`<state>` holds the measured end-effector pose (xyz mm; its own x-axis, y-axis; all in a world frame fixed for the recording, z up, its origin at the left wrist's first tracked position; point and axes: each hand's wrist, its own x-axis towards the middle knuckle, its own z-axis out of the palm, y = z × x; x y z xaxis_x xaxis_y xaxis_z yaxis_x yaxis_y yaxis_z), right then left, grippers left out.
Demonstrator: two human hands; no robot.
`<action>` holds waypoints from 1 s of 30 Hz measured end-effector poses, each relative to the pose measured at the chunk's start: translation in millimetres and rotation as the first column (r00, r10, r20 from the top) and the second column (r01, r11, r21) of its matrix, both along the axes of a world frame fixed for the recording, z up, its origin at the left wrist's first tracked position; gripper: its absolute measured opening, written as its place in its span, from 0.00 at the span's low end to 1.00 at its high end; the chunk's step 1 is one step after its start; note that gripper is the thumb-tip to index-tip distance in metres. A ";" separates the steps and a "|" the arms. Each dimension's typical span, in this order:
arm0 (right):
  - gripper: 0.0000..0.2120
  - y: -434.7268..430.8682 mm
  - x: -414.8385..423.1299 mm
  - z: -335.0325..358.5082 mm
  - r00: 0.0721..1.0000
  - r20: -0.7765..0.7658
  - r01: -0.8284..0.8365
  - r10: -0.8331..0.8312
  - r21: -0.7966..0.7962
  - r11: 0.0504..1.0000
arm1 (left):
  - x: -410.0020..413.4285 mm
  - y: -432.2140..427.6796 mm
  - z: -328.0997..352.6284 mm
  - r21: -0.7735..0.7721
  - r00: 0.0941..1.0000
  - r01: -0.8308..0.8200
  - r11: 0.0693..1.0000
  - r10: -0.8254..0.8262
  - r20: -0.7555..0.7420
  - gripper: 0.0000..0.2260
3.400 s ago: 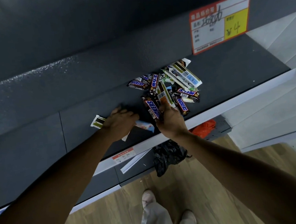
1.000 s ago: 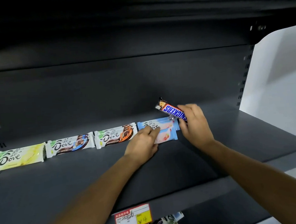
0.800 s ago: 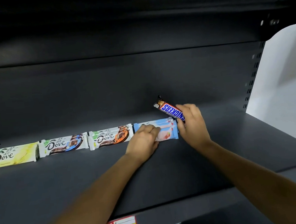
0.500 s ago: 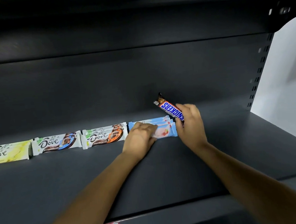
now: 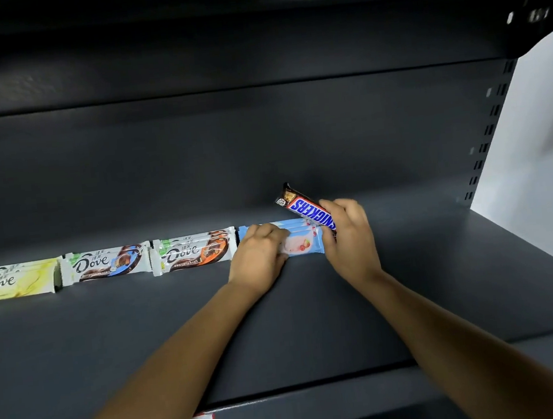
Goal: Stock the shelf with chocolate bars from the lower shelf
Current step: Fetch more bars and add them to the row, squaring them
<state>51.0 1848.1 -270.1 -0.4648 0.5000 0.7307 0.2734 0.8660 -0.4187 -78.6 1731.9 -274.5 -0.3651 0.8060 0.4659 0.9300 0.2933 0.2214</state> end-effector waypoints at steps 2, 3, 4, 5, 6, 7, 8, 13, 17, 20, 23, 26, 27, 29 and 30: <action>0.20 -1.5 -1.3 0.1 1.000 0.005 0.003 -0.003 -0.002 1.000 | -0.9 0.6 0.9 0.000 1.000 -0.007 1.000 0.007 0.025 0.18; 0.20 -2.3 -1.9 0.2 1.000 0.009 0.002 -0.002 -0.006 1.000 | -1.4 1.1 1.9 0.003 0.999 -0.011 1.000 0.011 0.041 0.19; 0.21 -3.3 -2.3 0.6 1.000 0.013 0.001 -0.001 -0.011 1.000 | -1.6 1.4 2.8 0.008 0.998 -0.015 1.000 0.015 0.057 0.19; 0.21 -4.1 -2.4 0.8 1.000 0.016 0.001 0.000 -0.014 1.000 | -1.5 1.8 3.5 0.013 0.997 -0.020 1.000 0.019 0.071 0.19; 0.21 -4.8 -2.2 0.8 1.000 0.019 0.001 -0.001 -0.013 1.000 | -1.3 1.9 3.4 0.017 0.997 -0.025 1.000 0.024 0.078 0.19; 0.21 -5.4 -1.5 0.7 1.000 0.020 0.001 -0.001 -0.007 1.000 | -0.9 1.9 3.0 0.019 0.996 -0.028 0.999 0.027 0.079 0.19; 0.21 -5.7 -0.8 0.5 1.000 0.023 -0.002 0.002 -0.001 1.000 | -0.1 1.6 2.3 0.017 0.997 -0.030 0.999 0.028 0.077 0.19; 0.21 -3.4 0.1 -1.5 1.000 0.028 0.003 -0.003 -0.006 1.000 | 2.6 -1.3 0.6 -0.010 1.000 -0.024 1.000 0.023 -0.014 0.17; 0.20 0.8 -1.1 -2.6 1.000 0.007 0.024 -0.024 -0.106 0.994 | 5.2 -4.0 0.1 -0.001 0.999 -0.017 1.000 0.017 -0.039 0.16; 0.20 1.6 -1.8 -2.6 0.999 -0.003 0.046 -0.047 -0.188 0.981 | 5.8 -3.1 0.5 0.009 0.998 -0.034 0.999 0.035 -0.049 0.16; 0.20 1.6 -2.6 -3.0 0.999 0.010 0.053 -0.052 -0.194 0.980 | 4.4 -0.7 3.0 -0.012 0.998 -0.052 0.999 0.051 -0.035 0.17; 0.20 1.4 -2.7 -3.3 0.999 0.017 0.050 -0.048 -0.187 0.981 | 4.7 1.3 5.3 -0.049 0.997 -0.069 0.996 0.067 -0.041 0.17; 0.20 1.1 -2.4 -3.5 0.999 0.014 0.047 -0.045 -0.183 0.982 | 5.0 1.4 5.6 -0.054 0.997 -0.073 0.996 0.071 -0.041 0.18; 0.20 0.9 -2.1 -3.5 0.999 0.011 0.043 -0.042 -0.173 0.984 | 4.6 1.0 6.3 -0.058 0.996 -0.077 0.995 0.074 -0.048 0.18; 0.20 1.0 -1.9 -3.4 0.999 0.010 0.043 -0.042 -0.168 0.985 | 3.6 0.4 6.6 -0.060 0.996 -0.079 0.995 0.076 -0.053 0.18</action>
<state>49.1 1849.1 -273.5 -0.4448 0.6353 0.6313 0.3119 0.7706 -0.5558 -74.9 1732.2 -267.8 -0.4046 0.8040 0.4358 0.9136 0.3765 0.1535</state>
